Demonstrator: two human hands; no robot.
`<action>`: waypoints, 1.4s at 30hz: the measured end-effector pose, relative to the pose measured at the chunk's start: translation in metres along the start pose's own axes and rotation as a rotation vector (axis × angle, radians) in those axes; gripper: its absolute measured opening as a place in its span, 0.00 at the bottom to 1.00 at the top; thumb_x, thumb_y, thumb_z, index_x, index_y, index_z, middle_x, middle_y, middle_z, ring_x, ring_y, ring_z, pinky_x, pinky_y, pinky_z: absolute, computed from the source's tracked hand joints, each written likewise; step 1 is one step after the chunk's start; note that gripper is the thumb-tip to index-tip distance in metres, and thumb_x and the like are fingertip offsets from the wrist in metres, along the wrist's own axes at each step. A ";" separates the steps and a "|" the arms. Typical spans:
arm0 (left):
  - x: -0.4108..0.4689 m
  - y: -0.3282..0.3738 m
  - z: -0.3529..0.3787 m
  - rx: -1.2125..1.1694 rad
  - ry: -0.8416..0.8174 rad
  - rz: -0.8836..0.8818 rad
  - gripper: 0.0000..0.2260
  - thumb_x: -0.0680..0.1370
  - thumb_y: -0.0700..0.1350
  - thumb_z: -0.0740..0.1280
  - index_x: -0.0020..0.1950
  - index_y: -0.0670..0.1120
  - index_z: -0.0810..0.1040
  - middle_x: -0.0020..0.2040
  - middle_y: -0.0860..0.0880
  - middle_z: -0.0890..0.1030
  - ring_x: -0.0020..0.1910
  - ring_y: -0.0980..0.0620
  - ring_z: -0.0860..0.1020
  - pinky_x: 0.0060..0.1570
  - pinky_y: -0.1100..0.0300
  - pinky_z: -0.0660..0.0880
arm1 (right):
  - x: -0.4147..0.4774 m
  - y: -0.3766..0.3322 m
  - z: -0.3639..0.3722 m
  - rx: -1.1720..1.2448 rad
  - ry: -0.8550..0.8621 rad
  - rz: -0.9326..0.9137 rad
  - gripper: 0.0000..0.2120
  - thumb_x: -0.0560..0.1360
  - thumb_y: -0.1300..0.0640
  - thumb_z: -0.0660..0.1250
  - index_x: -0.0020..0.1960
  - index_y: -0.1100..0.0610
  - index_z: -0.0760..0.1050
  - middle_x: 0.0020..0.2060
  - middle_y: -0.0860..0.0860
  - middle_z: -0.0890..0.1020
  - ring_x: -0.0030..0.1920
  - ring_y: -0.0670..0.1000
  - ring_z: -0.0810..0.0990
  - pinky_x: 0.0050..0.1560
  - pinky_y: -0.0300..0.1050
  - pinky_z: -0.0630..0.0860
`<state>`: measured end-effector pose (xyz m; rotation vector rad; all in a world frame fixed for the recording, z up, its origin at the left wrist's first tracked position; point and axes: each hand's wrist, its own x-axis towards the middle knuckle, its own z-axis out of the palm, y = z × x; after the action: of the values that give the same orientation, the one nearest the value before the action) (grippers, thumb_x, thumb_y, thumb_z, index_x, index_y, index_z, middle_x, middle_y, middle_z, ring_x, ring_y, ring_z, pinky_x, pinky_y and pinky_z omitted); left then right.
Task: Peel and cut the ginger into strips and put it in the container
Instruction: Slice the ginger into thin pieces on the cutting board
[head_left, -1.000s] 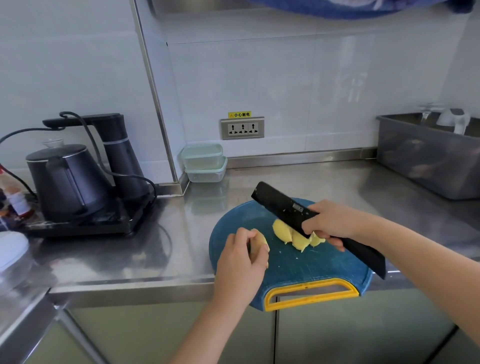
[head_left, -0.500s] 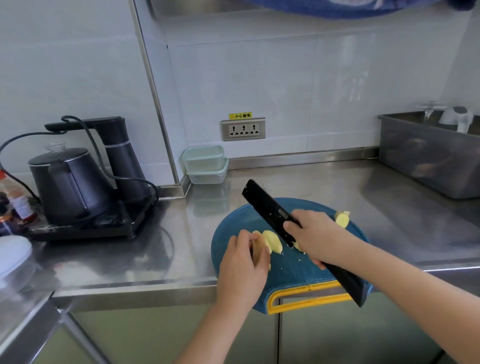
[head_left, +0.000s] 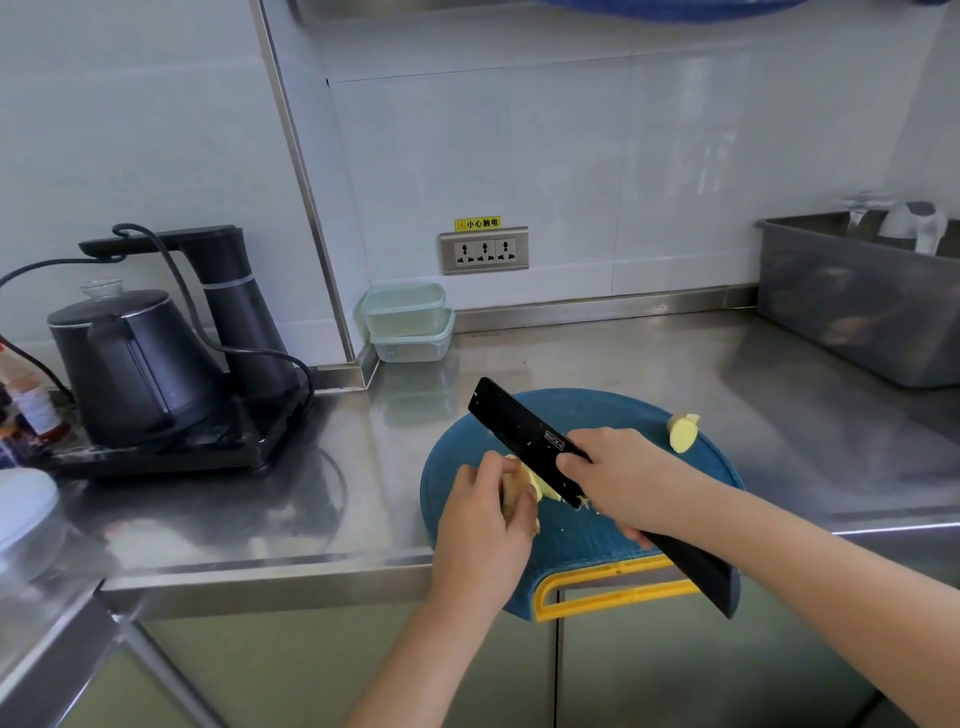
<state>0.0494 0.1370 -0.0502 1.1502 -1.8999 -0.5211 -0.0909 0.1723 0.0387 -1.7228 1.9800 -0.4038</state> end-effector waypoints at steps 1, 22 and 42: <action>0.000 0.000 0.000 -0.004 -0.003 -0.001 0.06 0.79 0.50 0.62 0.55 0.53 0.72 0.46 0.54 0.71 0.43 0.57 0.75 0.44 0.59 0.74 | 0.000 0.000 0.000 -0.009 -0.004 -0.005 0.10 0.83 0.52 0.52 0.52 0.57 0.69 0.35 0.55 0.76 0.20 0.48 0.72 0.19 0.38 0.71; 0.000 0.000 -0.001 -0.016 0.030 0.007 0.05 0.79 0.47 0.64 0.53 0.51 0.75 0.42 0.55 0.72 0.40 0.58 0.74 0.37 0.69 0.69 | 0.016 -0.008 0.000 -0.034 -0.110 0.050 0.09 0.82 0.53 0.52 0.52 0.58 0.68 0.31 0.56 0.75 0.19 0.49 0.71 0.22 0.40 0.73; 0.000 0.002 -0.001 -0.084 0.025 -0.023 0.06 0.78 0.47 0.65 0.54 0.51 0.76 0.41 0.52 0.73 0.37 0.54 0.75 0.40 0.61 0.73 | 0.010 -0.002 0.019 -0.257 0.043 -0.001 0.09 0.83 0.53 0.51 0.47 0.55 0.65 0.36 0.49 0.70 0.44 0.56 0.79 0.41 0.46 0.73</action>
<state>0.0493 0.1378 -0.0484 1.1206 -1.8276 -0.5911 -0.0799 0.1643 0.0218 -1.8824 2.1389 -0.1937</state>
